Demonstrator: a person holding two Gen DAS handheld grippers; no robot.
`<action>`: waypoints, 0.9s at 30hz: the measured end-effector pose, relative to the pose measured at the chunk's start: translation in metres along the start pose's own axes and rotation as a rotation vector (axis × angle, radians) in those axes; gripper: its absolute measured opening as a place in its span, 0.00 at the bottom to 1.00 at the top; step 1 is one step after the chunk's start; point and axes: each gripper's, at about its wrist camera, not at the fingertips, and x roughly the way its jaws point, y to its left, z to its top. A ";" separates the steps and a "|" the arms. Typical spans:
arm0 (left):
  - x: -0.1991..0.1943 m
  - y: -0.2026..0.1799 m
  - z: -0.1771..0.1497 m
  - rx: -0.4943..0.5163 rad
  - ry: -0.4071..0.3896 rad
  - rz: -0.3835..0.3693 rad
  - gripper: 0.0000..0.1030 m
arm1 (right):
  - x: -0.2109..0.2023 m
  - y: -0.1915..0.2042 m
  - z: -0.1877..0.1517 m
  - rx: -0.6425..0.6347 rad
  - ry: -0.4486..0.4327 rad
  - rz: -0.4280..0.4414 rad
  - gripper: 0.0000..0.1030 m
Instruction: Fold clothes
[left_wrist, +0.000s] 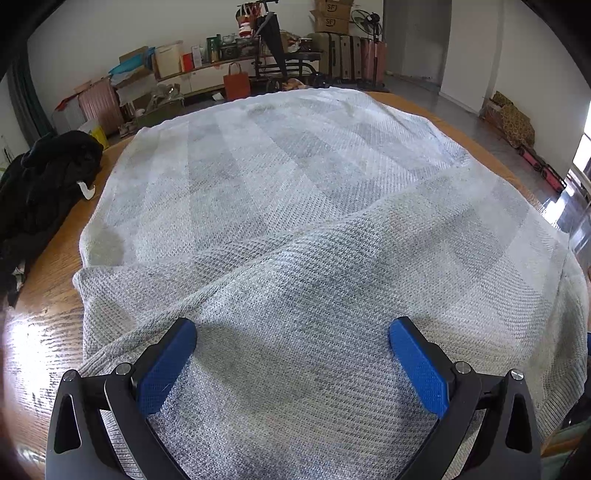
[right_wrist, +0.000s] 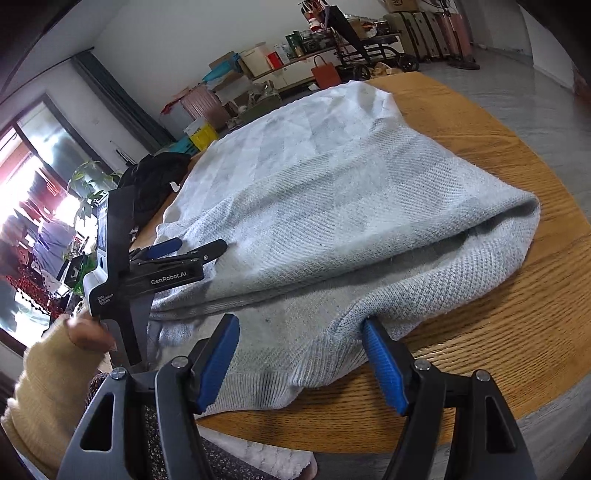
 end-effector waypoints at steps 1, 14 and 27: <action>0.000 0.000 0.000 -0.004 -0.001 0.001 1.00 | 0.000 -0.001 0.000 0.005 -0.001 0.004 0.71; -0.001 0.005 -0.001 -0.021 -0.001 -0.010 1.00 | 0.000 -0.010 -0.005 0.043 0.001 0.029 0.72; -0.001 0.002 -0.002 -0.031 -0.002 -0.006 1.00 | 0.000 -0.016 -0.011 0.065 0.018 0.031 0.72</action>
